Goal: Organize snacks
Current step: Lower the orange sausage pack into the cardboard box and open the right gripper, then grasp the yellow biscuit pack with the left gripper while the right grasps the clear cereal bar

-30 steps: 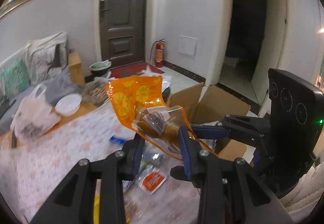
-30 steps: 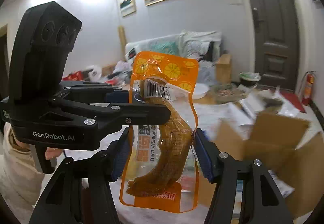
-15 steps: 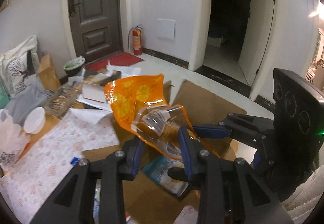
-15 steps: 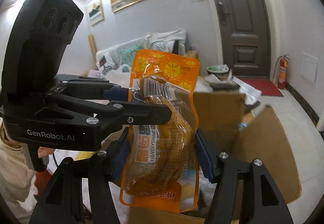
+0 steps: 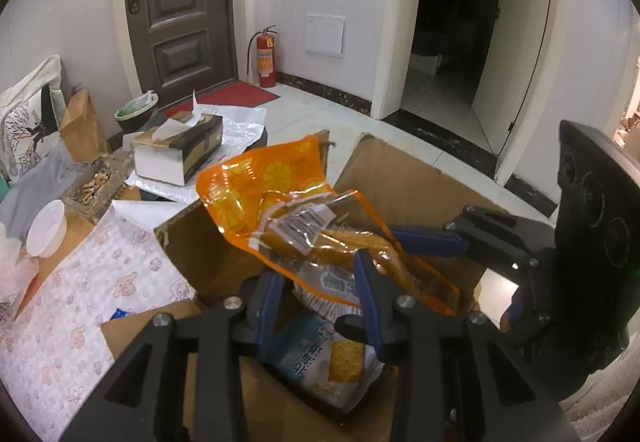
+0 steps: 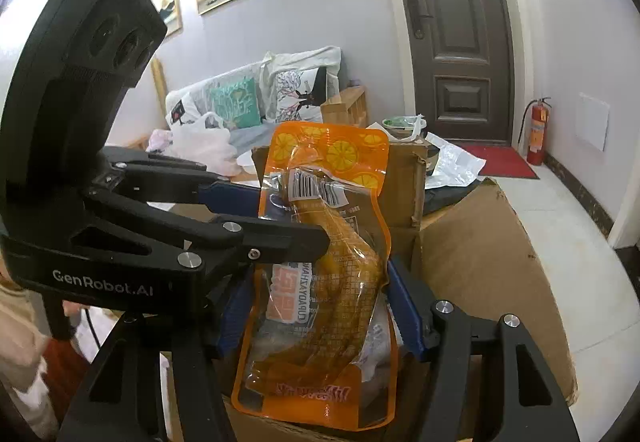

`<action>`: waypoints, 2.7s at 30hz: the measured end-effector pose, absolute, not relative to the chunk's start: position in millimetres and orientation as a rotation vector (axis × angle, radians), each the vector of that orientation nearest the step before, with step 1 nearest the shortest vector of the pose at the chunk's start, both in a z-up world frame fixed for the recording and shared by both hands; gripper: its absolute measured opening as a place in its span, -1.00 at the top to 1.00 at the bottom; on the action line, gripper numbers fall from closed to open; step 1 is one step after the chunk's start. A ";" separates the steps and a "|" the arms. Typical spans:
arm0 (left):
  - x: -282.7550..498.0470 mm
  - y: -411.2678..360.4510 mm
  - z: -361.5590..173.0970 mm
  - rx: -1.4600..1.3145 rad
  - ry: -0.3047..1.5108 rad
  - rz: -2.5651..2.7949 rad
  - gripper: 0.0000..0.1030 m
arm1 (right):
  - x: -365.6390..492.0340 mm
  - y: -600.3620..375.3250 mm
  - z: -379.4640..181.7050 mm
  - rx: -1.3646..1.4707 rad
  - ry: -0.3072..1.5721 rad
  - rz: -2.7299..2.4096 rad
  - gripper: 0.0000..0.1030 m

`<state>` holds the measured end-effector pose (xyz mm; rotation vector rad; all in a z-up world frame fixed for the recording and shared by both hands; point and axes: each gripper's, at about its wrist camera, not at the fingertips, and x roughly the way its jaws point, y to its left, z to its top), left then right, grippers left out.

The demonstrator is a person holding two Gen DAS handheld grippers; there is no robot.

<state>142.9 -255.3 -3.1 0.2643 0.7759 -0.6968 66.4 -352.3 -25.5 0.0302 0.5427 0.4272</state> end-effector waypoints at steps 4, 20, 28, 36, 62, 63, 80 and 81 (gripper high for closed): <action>142.1 -254.0 -6.9 0.286 0.789 -0.672 0.21 | 65.6 -345.5 -26.5 -0.024 0.548 0.409 -0.19; 135.8 -233.6 1.8 0.235 0.756 -0.640 -0.17 | 70.4 -339.0 -35.2 -0.084 0.604 0.345 -0.31; 130.5 -224.9 4.2 0.222 0.748 -0.641 -0.26 | 67.3 -333.3 -32.5 -0.092 0.605 0.352 -0.39; 113.7 -182.9 18.2 0.161 0.705 -0.593 -0.33 | 61.0 -320.1 -24.8 -0.081 0.605 0.395 -0.39; 53.4 80.6 -82.9 -0.126 0.820 -0.208 -0.48 | 38.9 -83.5 -59.2 -0.218 0.711 0.743 -0.51; 54.0 83.4 -91.2 -0.139 0.835 -0.205 -0.48 | 45.4 -78.0 -71.4 -0.210 0.750 0.743 -0.48; 72.9 72.9 -144.7 -0.194 0.943 -0.206 -0.48 | 80.5 -60.3 -146.5 -0.280 0.940 0.737 -0.06; 73.7 68.7 -145.0 -0.178 0.937 -0.195 -0.48 | 78.4 -58.7 -145.7 -0.299 0.936 0.736 -0.06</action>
